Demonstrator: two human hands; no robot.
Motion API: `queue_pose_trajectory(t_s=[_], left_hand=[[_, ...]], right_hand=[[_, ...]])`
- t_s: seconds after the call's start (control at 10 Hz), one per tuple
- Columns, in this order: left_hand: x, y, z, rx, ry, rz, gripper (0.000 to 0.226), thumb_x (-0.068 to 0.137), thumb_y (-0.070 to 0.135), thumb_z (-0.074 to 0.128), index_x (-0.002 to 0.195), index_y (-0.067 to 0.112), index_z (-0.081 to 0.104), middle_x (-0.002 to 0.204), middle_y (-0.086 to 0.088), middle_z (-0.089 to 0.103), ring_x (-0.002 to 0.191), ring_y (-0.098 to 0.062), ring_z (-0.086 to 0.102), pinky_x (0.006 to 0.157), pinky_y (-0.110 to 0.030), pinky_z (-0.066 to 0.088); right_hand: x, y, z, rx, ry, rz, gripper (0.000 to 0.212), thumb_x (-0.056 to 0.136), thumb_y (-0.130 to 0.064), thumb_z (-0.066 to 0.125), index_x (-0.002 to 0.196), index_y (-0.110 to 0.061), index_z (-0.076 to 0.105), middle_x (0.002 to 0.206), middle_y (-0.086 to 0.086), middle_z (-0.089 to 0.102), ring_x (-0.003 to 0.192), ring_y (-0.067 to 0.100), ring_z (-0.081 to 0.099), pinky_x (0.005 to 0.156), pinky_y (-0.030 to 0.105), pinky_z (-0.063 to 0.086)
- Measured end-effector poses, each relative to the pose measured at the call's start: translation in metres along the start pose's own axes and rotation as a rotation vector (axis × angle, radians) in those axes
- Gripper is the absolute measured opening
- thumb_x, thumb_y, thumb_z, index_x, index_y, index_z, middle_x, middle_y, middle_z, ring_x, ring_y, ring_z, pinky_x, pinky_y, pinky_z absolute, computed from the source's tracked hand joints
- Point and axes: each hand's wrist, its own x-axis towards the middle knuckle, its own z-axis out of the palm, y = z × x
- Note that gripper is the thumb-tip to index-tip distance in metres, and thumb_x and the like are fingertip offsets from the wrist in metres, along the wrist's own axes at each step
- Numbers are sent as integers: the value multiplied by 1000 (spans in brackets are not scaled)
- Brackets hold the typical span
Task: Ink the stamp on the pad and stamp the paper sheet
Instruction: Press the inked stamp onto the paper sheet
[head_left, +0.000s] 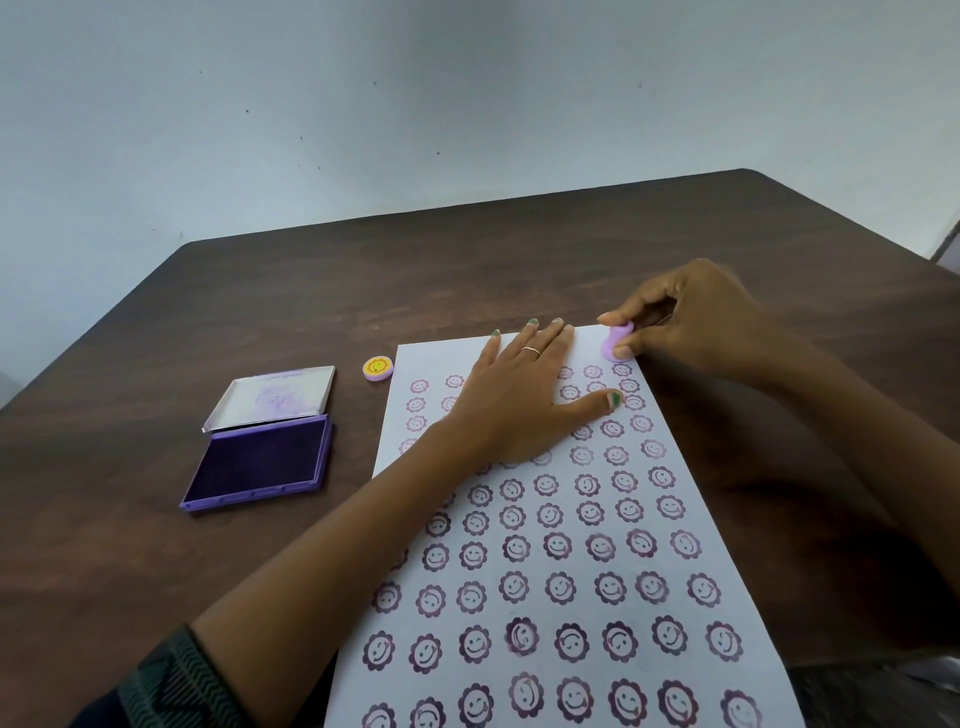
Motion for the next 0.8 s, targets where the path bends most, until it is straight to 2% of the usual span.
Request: queue_pose_trajectory(t_s=[0.1, 0.3, 0.4, 0.5, 0.7, 0.8], left_hand=[[0, 0, 0, 1, -1, -1, 81, 88, 66, 30, 150, 19, 7, 161, 3, 5, 148, -15, 0, 119, -42, -4], [0, -1, 1, 3, 3, -1, 82, 88, 66, 30, 150, 19, 7, 161, 3, 5, 148, -15, 0, 119, -42, -4], [0, 0, 1, 2, 0, -2, 81, 88, 66, 30, 150, 19, 7, 161, 3, 5, 148, -15, 0, 119, -42, -4], [1, 0, 1, 1, 2, -2, 81, 88, 66, 30, 150, 19, 6, 161, 3, 5, 148, -14, 0, 119, -42, -4], [1, -1, 1, 0, 1, -1, 82, 88, 66, 30, 151, 19, 7, 161, 3, 5, 148, -15, 0, 119, -42, -4], [1, 0, 1, 0, -2, 0, 82, 88, 66, 30, 151, 19, 7, 161, 3, 5, 148, -14, 0, 119, -42, -4]], right_hand=[[1, 0, 0, -5, -18, -2, 30, 63, -8, 80, 92, -8, 72, 96, 7, 74, 72, -1, 62, 66, -2, 44], [1, 1, 0, 12, -10, 17, 32, 62, -9, 81, 93, -7, 72, 97, 8, 74, 74, 7, 66, 66, 9, 51], [1, 1, -1, 4, -21, 8, 31, 63, -9, 80, 93, -9, 72, 96, 6, 74, 75, 7, 67, 67, 7, 50], [0, 0, 0, 2, -21, 5, 31, 64, -9, 80, 94, -7, 72, 98, 7, 73, 78, 11, 68, 72, 16, 52], [1, 2, 0, 8, -11, -4, 29, 63, -9, 80, 91, -8, 72, 97, 6, 74, 79, 12, 68, 76, 21, 52], [1, 3, 1, -7, -28, -19, 28, 65, -9, 79, 92, -11, 72, 97, 3, 73, 79, 8, 68, 72, 13, 52]])
